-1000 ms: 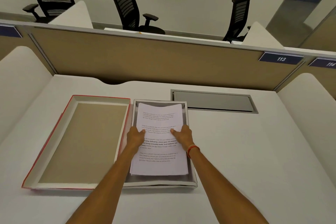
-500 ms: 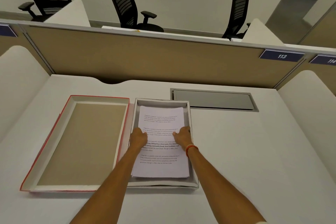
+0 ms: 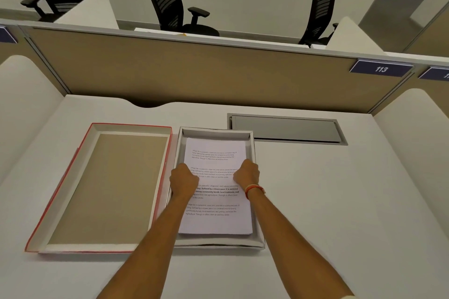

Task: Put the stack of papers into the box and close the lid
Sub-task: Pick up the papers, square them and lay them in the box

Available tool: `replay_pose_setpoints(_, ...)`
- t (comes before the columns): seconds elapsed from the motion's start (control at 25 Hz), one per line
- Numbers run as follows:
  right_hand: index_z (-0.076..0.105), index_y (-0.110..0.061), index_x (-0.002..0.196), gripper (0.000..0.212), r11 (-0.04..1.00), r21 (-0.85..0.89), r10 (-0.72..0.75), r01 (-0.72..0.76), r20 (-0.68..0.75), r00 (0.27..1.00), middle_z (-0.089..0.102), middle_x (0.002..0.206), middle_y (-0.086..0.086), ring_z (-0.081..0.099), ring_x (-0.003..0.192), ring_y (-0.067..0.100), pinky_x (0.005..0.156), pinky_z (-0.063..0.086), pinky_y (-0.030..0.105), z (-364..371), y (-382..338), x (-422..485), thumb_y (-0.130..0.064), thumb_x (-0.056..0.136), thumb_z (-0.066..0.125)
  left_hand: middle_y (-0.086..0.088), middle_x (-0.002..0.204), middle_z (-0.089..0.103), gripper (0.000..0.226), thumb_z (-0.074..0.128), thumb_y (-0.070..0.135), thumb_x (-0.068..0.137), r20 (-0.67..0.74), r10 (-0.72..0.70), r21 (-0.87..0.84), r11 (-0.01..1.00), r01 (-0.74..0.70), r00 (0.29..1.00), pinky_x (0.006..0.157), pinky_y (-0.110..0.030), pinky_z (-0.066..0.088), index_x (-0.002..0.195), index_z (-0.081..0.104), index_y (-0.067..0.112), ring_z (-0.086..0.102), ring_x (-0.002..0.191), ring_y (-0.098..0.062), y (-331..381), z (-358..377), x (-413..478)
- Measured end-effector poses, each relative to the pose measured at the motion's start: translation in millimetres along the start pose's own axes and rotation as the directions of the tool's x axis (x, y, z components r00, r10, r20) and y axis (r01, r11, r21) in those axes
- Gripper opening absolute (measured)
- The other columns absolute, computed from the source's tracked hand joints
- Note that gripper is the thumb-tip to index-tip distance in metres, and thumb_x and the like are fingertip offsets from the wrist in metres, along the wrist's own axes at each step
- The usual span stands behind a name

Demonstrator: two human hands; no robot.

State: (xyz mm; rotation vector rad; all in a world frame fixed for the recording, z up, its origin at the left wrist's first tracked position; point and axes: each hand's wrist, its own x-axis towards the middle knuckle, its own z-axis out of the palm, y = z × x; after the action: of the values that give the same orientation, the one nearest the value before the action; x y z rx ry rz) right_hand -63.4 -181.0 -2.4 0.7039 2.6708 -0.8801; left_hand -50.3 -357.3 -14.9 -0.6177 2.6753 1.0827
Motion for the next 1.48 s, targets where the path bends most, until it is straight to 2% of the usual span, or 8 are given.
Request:
replay_pose_setpoints(0.08, 0.061, 0.000, 0.089, 0.003, 0.995, 0.076, 0.064, -0.066, 0.032, 0.997, 0.068, 0.111, 0.020, 0.067, 0.093, 0.033, 0.073, 0.050, 0.028, -10, 1, 9, 0.000, 0.088, 0.058, -0.011, 0.084, 0.064, 0.019, 0.074, 0.009, 0.082, 0.005, -0.021, -0.012, 1.000, 0.021, 1.000, 0.052, -0.026, 0.043, 0.091, 0.063, -0.004, 0.069, 0.080, -0.030, 4, -6, 3)
replay_pose_setpoints(0.24, 0.052, 0.000, 0.097, 0.008, 0.940, 0.263, 0.189, -0.217, 0.127, 0.974, 0.056, 0.101, 0.020, 0.058, 0.087, 0.033, 0.073, 0.045, 0.030, -24, 7, 23, 0.000, 0.089, 0.052, -0.006, 0.068, 0.048, 0.027, 0.060, 0.010, 0.088, 0.102, -0.181, -0.193, 0.961, 0.198, 0.978, 0.057, -0.027, 0.040, 0.067, 0.044, 0.005, 0.047, 0.057, -0.019, 1, -19, 25)
replay_pose_setpoints(0.44, 0.044, -0.004, 0.076, 0.014, 0.895, 0.348, 0.237, -0.280, 0.162, 0.958, 0.047, 0.077, 0.011, 0.045, 0.060, 0.022, 0.060, 0.041, 0.028, -25, 9, 31, 0.002, 0.088, 0.044, -0.017, 0.081, 0.058, 0.009, 0.051, 0.006, 0.090, 0.350, -0.310, -0.461, 0.765, 0.451, 0.884, 0.056, -0.031, 0.045, 0.085, 0.058, 0.003, 0.055, 0.068, -0.027, -4, -31, 39)
replay_pose_setpoints(0.72, 0.051, -0.001, 0.097, 0.009, 0.873, 0.388, 0.244, -0.296, 0.178, 0.953, 0.052, 0.094, 0.015, 0.054, 0.083, 0.030, 0.078, 0.052, 0.036, -24, 3, 26, -0.003, 0.090, 0.045, -0.019, 0.091, 0.060, 0.008, 0.051, 0.011, 0.088, 0.366, -0.284, -0.464, 0.770, 0.438, 0.886, 0.060, -0.032, 0.047, 0.090, 0.058, 0.008, 0.057, 0.079, -0.030, -3, -27, 37)
replay_pose_setpoints(0.96, 0.041, -0.006, 0.071, 0.019, 0.830, 0.428, 0.263, -0.357, 0.264, 0.928, 0.043, 0.069, 0.008, 0.041, 0.057, 0.021, 0.058, 0.041, 0.029, -32, 8, 26, -0.001, 0.089, 0.041, -0.006, 0.056, 0.040, 0.029, 0.052, 0.019, 0.093, 0.345, -0.324, -0.412, 0.791, 0.453, 0.881, 0.039, -0.017, 0.031, 0.067, 0.047, 0.008, 0.033, 0.036, -0.016, -1, -34, 38)
replay_pose_setpoints(1.16, 0.049, -0.002, 0.085, 0.007, 0.851, 0.422, 0.237, -0.313, 0.222, 0.946, 0.049, 0.083, 0.011, 0.052, 0.082, 0.028, 0.072, 0.044, 0.031, -27, 8, 25, -0.003, 0.090, 0.045, -0.015, 0.088, 0.056, 0.018, 0.052, 0.022, 0.093, 0.335, -0.293, -0.439, 0.793, 0.423, 0.896, 0.053, -0.028, 0.044, 0.099, 0.060, 0.006, 0.050, 0.062, -0.023, -2, -29, 31)
replay_pose_setpoints(1.32, 0.044, -0.005, 0.079, 0.011, 0.843, 0.408, 0.244, -0.350, 0.290, 0.925, 0.043, 0.075, 0.010, 0.042, 0.061, 0.022, 0.060, 0.042, 0.031, -33, 8, 22, -0.003, 0.090, 0.044, -0.012, 0.078, 0.057, 0.023, 0.054, 0.025, 0.093, 0.329, -0.305, -0.426, 0.797, 0.429, 0.894, 0.049, -0.027, 0.043, 0.094, 0.059, 0.003, 0.048, 0.056, -0.022, -1, -32, 32)
replay_pose_setpoints(1.48, 0.050, -0.001, 0.098, 0.008, 0.872, 0.355, 0.221, -0.336, 0.326, 0.919, 0.049, 0.093, 0.015, 0.049, 0.079, 0.026, 0.078, 0.046, 0.033, -37, 8, 24, -0.002, 0.092, 0.043, -0.007, 0.063, 0.046, 0.027, 0.055, 0.025, 0.094, 0.275, -0.315, -0.384, 0.830, 0.405, 0.908, 0.048, -0.025, 0.037, 0.075, 0.050, 0.006, 0.040, 0.049, -0.019, -1, -32, 29)
